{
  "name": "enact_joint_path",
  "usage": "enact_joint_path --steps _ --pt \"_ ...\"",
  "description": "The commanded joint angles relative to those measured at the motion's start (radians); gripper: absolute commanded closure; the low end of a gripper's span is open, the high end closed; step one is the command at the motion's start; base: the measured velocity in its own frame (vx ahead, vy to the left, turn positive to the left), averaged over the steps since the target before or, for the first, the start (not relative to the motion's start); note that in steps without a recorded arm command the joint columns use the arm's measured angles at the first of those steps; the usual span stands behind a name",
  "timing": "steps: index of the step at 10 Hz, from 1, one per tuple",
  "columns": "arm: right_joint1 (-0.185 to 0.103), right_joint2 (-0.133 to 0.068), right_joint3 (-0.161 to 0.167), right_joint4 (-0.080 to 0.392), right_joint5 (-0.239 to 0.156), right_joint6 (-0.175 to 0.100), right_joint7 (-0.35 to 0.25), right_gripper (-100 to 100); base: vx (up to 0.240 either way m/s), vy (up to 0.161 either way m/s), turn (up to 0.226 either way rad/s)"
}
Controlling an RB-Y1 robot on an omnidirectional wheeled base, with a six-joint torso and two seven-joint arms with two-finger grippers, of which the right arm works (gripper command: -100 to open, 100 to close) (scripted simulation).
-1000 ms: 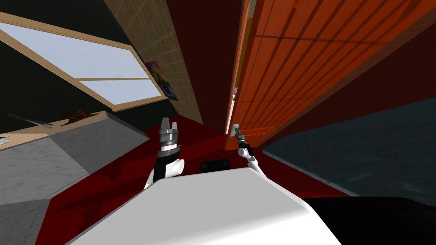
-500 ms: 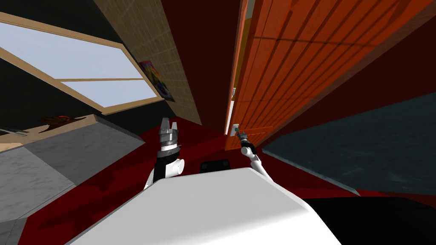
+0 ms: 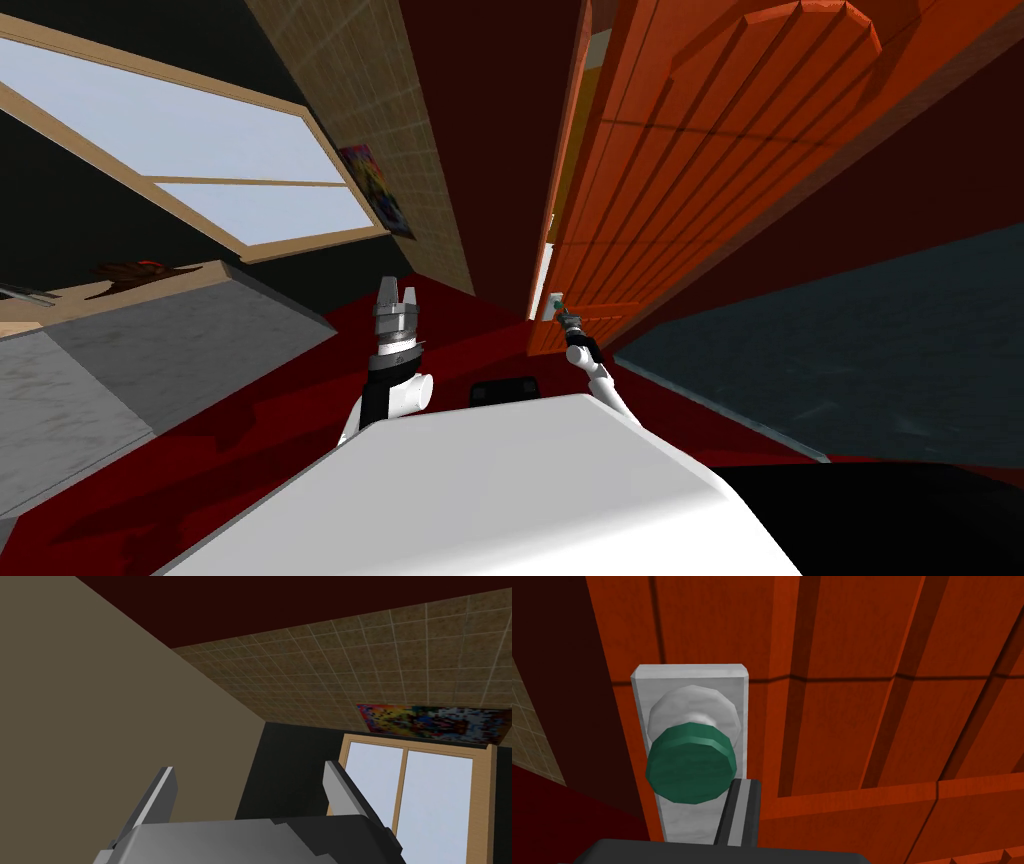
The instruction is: Pull the door open
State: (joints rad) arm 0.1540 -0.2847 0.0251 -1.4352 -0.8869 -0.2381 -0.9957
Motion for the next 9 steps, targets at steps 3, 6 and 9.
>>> enact_joint_path --steps 3,6,9 --pt "0.002 -0.004 0.030 -0.001 0.008 -0.030 -0.010 -100 -0.052 -0.012 0.076" --pt "0.004 -0.009 0.073 -0.003 0.019 -0.073 -0.024 -100 -0.203 -0.086 0.167" --pt "0.007 -0.016 0.122 -0.005 0.032 -0.121 -0.040 -100 -0.214 -0.119 0.172"
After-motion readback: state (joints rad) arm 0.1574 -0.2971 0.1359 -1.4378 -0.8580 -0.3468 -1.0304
